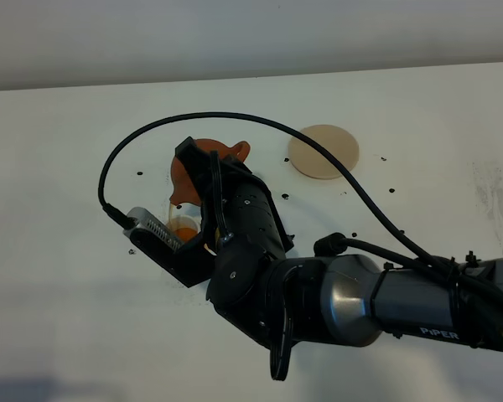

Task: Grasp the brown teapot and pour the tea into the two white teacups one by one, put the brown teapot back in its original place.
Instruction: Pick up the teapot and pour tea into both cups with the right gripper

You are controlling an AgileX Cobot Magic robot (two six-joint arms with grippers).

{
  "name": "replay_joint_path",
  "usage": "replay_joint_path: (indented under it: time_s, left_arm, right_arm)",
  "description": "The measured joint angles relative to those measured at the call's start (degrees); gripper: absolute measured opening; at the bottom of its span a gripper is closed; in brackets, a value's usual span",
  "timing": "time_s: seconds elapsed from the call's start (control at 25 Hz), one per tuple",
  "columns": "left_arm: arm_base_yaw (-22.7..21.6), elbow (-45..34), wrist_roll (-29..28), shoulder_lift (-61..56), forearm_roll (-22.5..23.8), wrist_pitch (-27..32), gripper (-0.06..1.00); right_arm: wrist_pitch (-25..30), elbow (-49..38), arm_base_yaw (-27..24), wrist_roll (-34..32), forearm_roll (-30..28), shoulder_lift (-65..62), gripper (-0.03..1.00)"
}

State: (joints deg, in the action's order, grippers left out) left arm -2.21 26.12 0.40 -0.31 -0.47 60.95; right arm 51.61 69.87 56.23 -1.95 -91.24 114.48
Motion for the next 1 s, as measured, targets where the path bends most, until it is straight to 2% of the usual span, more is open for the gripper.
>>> replay_joint_path:
  time_s: [1.0]
  left_arm:
    - [0.0, 0.0, 0.0, 0.0, 0.0, 0.0, 0.22]
  right_arm:
    - [0.0, 0.0, 0.0, 3.6, -1.9, 0.0, 0.09]
